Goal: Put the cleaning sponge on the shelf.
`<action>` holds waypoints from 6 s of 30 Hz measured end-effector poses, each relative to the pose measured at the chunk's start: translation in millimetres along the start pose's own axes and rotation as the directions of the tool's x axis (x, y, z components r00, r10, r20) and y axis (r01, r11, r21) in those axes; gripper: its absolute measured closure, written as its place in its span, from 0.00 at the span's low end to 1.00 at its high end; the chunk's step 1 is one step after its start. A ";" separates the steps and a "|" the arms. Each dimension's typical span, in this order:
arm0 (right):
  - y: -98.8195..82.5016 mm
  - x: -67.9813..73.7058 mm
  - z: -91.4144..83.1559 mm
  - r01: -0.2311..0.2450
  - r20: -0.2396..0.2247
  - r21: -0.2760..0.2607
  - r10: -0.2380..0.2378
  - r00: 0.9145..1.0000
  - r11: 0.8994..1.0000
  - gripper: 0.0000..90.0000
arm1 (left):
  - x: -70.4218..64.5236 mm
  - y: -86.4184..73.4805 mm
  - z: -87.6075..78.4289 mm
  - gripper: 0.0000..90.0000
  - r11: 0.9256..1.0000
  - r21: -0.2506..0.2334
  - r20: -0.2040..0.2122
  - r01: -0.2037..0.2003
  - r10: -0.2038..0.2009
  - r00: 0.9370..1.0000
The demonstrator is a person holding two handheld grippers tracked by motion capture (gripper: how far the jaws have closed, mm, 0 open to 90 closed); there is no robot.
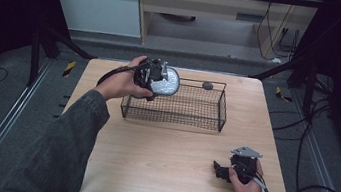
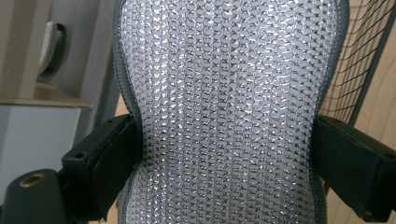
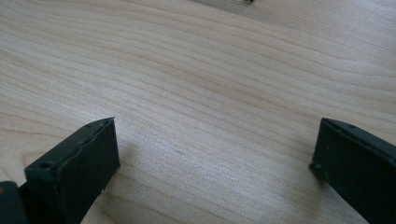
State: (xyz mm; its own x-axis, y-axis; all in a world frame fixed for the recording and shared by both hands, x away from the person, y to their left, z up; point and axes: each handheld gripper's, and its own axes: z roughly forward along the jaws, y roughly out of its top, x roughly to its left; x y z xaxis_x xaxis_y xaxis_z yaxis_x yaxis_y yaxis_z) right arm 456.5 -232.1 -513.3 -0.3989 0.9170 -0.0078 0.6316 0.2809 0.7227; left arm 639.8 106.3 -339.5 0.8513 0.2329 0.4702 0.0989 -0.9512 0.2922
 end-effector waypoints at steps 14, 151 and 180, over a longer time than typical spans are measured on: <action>-0.1 0.0 0.0 0.001 0.001 0.000 -0.001 1.000 1.000 0.01 | -8.9 -4.5 23.5 0.10 0.999 0.035 0.010 -0.015 0.015 1.000; -0.5 1.0 -0.4 -0.008 0.005 -0.001 0.008 1.000 1.000 0.01 | -116.3 -165.9 -17.3 0.06 0.798 -0.163 -0.016 0.580 -0.590 0.807; -0.5 0.7 -0.2 -0.006 0.003 0.000 0.006 1.000 1.000 0.00 | -90.7 -205.9 43.8 0.06 0.700 -0.134 -0.001 0.701 -0.708 0.706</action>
State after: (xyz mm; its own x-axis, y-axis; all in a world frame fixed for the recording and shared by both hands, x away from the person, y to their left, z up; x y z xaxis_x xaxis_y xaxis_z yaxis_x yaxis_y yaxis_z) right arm 455.8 -231.6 -513.5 -0.3934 0.9193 -0.0056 0.6339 0.2757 0.7226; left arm 564.8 272.1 -478.9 0.5307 0.8381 0.1262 0.5973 -0.4754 0.6459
